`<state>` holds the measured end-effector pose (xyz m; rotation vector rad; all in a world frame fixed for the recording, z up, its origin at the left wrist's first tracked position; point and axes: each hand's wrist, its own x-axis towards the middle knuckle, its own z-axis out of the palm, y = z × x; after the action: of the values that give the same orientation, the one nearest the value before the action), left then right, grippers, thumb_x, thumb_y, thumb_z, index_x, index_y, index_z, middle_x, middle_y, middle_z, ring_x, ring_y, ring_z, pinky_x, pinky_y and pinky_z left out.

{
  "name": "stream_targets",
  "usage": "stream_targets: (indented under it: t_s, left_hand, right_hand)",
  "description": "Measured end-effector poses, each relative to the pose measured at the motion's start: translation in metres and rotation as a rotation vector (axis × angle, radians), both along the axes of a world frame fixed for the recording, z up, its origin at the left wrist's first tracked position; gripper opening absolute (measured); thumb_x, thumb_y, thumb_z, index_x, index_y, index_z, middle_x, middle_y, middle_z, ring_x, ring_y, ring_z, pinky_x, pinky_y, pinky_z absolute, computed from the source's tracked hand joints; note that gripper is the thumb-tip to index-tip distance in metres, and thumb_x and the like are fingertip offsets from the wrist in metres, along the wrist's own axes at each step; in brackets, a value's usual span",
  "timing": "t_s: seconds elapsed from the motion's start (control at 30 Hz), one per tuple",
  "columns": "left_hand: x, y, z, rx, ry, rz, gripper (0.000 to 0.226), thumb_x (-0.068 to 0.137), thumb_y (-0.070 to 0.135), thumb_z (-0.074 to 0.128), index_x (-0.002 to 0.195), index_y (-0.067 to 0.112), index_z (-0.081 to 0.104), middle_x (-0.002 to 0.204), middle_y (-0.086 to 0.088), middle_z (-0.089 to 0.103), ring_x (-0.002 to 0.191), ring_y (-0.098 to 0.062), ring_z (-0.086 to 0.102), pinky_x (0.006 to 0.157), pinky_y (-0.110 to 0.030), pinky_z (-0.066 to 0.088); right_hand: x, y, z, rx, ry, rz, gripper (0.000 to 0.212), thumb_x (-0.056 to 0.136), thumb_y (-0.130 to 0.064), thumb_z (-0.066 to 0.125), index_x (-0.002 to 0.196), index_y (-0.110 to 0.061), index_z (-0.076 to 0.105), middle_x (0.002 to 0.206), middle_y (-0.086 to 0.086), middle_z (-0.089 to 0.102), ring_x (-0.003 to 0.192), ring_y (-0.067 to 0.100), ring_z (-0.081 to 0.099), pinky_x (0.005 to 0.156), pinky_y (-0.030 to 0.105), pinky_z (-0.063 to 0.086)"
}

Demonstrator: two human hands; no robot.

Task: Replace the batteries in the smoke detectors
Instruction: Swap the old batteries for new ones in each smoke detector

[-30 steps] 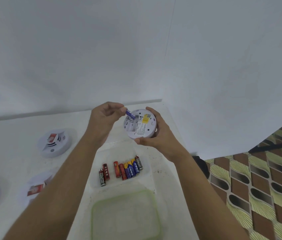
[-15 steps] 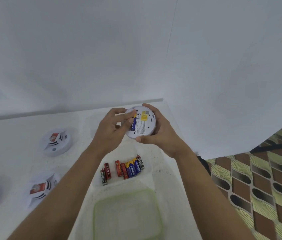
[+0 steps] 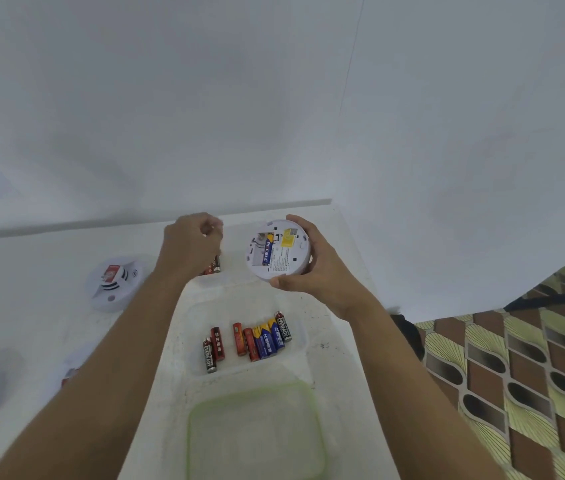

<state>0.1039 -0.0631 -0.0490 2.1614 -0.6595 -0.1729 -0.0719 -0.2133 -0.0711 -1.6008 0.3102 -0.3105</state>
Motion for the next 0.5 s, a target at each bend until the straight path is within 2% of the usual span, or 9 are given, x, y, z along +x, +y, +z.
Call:
stream_targets:
  t_s: [0.1,0.2,0.27,0.33,0.5]
  left_hand:
    - [0.015,-0.013,-0.004,0.460,-0.111,-0.097,0.010,0.087,0.020,0.065,0.090,0.012,0.070,0.088,-0.005,0.069,0.080,-0.022,0.065,0.075,-0.024,0.047]
    - [0.021,-0.026,-0.010,0.708,-0.157,-0.099,0.025,0.079,0.026,0.076,0.081,0.006,0.062,0.083,-0.010,0.064,0.079,-0.028,0.061,0.063,-0.028,0.044]
    - [0.023,-0.031,-0.015,0.769,-0.163,-0.097,0.039,0.073,0.026,0.082,0.070,0.009,0.048,0.073,-0.007,0.052,0.070,-0.026,0.056,0.058,-0.028,0.042]
    - [0.023,-0.034,-0.017,0.800,-0.163,-0.125,0.044,0.068,0.024,0.085,0.068,0.011,0.044,0.071,-0.006,0.049,0.066,-0.025,0.054,0.057,-0.028,0.043]
    - [0.024,-0.036,-0.023,0.815,-0.149,-0.148,0.033,0.067,0.015,0.079,0.063,0.011,0.047,0.064,-0.006,0.050,0.054,-0.020,0.047,0.055,-0.028,0.042]
  right_hand:
    - [-0.001,0.000,-0.003,0.011,0.002,-0.007,0.093,0.073,0.007,0.084,0.147,-0.030,0.040,0.139,-0.007,0.054,0.130,0.017,0.053,0.097,0.044,0.057]
    - [-0.002,0.000,-0.003,0.016,-0.001,0.001,0.093,0.074,0.007,0.083,0.147,-0.030,0.039,0.139,-0.007,0.053,0.130,0.017,0.053,0.097,0.045,0.057]
    - [-0.002,0.001,-0.001,0.015,-0.002,0.010,0.093,0.074,0.007,0.083,0.147,-0.030,0.039,0.140,-0.007,0.053,0.131,0.018,0.053,0.098,0.046,0.056]
    - [-0.003,0.000,0.001,0.014,-0.002,0.014,0.093,0.074,0.007,0.083,0.147,-0.030,0.039,0.140,-0.007,0.053,0.132,0.019,0.052,0.098,0.047,0.056]
    - [-0.007,-0.002,0.003,0.015,-0.003,0.002,0.093,0.074,0.009,0.083,0.147,-0.030,0.039,0.138,-0.007,0.054,0.129,0.018,0.054,0.097,0.045,0.057]
